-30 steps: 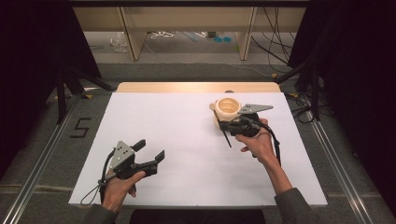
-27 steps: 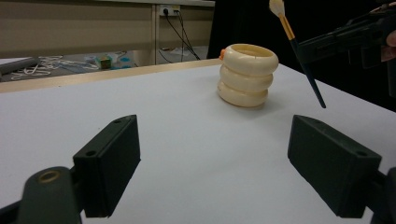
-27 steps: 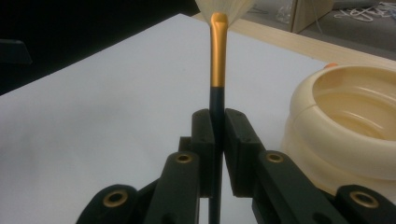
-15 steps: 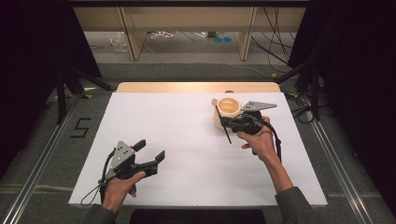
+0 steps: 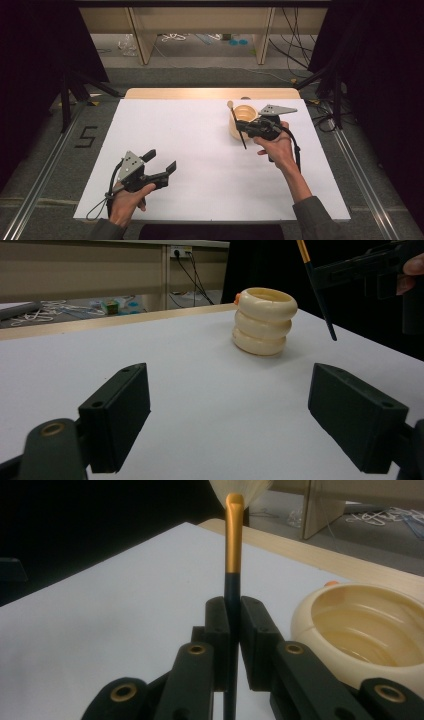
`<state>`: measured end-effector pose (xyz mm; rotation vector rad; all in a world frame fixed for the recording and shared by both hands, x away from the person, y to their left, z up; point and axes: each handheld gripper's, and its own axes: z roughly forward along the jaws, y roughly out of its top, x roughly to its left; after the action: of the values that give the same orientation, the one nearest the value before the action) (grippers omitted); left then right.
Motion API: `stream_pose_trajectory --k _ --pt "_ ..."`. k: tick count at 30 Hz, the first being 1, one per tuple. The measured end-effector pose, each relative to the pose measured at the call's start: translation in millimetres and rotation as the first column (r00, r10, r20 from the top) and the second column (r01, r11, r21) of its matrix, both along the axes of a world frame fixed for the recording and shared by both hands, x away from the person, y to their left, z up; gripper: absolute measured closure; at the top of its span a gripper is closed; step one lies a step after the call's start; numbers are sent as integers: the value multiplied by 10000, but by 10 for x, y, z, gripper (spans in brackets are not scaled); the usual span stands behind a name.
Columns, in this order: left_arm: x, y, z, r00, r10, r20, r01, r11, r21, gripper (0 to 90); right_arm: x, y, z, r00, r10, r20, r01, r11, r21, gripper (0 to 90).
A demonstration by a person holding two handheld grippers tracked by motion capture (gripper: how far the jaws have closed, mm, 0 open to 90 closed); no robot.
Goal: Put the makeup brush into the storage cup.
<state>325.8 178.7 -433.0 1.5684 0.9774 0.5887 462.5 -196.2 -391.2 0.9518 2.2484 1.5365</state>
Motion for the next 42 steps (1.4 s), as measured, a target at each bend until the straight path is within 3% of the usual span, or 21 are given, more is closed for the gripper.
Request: stream_pose_trajectory --k 11,19,20,22,24,28,42 --pt "-1 11 5 10000 38 31 -38 10000 -5 166 65 -57 51 9996 -267 51 265 9993 264 834" --pt "-1 10 8 10000 21 64 -21 10000 -6 166 125 -115 44 9980 -508 367 489 9975 510 834" --pt "-1 12 5 10000 46 41 -46 10000 -5 166 113 -121 57 9986 -518 77 514 9976 458 834" --pt "0 15 2 10000 42 21 -42 10000 -9 167 134 -136 59 9976 -552 412 531 9973 503 834" --pt "0 14 3 10000 44 22 -44 10000 -28 166 133 -154 90 9973 -680 288 665 9965 510 834" --pt "1 14 4 10000 40 24 -40 10000 -6 166 162 -176 124 9961 -702 531 676 9965 487 834" --pt "-1 16 4 10000 43 21 -43 10000 6 167 227 -238 139 9945 -961 406 930 9929 736 834"
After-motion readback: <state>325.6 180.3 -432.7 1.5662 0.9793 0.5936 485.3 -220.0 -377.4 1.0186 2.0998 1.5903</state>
